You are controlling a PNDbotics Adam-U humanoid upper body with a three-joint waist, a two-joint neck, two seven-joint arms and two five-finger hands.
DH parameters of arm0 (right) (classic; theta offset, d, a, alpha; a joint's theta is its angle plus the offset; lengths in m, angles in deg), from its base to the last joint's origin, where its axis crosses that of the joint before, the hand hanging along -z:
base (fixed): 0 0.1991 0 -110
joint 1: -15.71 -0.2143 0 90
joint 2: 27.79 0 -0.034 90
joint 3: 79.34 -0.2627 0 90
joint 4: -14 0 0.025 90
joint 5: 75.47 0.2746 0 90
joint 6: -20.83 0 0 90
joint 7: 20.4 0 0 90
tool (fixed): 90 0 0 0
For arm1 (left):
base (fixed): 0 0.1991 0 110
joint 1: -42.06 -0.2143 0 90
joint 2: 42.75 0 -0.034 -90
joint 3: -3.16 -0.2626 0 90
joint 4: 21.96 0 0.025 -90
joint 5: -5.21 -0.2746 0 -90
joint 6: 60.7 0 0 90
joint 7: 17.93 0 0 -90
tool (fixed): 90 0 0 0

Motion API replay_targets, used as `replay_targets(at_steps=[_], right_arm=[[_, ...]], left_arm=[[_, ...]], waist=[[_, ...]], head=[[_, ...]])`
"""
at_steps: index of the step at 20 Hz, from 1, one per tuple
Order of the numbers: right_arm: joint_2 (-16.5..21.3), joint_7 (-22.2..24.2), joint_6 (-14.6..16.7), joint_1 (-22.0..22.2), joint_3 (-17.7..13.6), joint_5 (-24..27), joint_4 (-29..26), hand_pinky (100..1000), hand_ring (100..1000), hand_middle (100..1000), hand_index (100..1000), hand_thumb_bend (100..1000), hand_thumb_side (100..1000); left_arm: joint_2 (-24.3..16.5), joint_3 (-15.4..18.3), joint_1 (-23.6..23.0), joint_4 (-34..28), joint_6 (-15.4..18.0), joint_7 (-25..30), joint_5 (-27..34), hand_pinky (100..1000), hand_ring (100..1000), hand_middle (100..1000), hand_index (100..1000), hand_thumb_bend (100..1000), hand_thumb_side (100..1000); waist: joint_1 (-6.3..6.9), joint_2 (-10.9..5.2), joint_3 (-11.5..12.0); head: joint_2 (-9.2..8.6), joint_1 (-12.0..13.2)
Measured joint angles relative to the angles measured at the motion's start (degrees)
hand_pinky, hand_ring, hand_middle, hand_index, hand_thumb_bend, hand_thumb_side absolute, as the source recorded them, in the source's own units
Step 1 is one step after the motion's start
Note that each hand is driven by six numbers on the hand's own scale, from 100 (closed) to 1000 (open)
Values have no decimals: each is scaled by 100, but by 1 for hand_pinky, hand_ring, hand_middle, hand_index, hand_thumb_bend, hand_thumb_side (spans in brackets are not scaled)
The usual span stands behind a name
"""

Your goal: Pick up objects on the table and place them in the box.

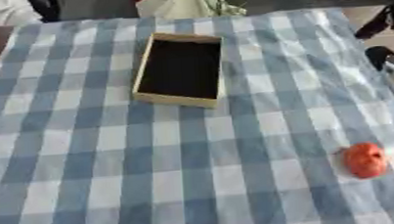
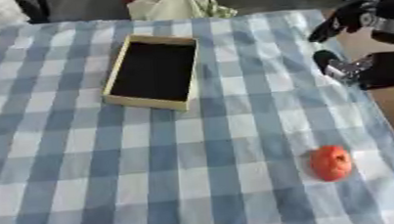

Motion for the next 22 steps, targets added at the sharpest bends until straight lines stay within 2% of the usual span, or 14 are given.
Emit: replay_targets(at_steps=[3,4,5,10,15,22], right_arm=[[16,52,54,152,-6,2,6,827,849,774,887,100,712],[16,66,70,205,-9,15,11,825,850,777,894,100,646],[16,83,89,254,-19,29,27,821,845,768,899,154,563],[14,232,203,426,-65,161,97,812,833,757,889,241,380],[-10,419,259,567,-90,230,183,810,827,755,896,264,162],[-55,566,228,685,-122,223,259,820,824,764,907,275,100]], left_arm=[[0,0,0,0,-3,3,0,740,762,706,818,560,666],[0,0,0,0,-4,4,0,740,762,706,818,560,666],[0,0,0,0,-6,6,0,740,762,706,818,560,666],[-1,0,0,0,-14,15,0,740,762,706,818,560,666],[-1,0,0,0,-16,20,0,740,762,706,818,559,666],[-2,0,-4,0,-27,30,0,740,762,706,819,559,664]], waist=[[-5,-2,-28],[-5,-2,-28],[-5,-2,-29],[-2,-6,-31],[-4,-11,-47],[-18,-13,-59]], head=[[0,4],[0,7],[0,8],[0,11],[0,18],[0,36]])
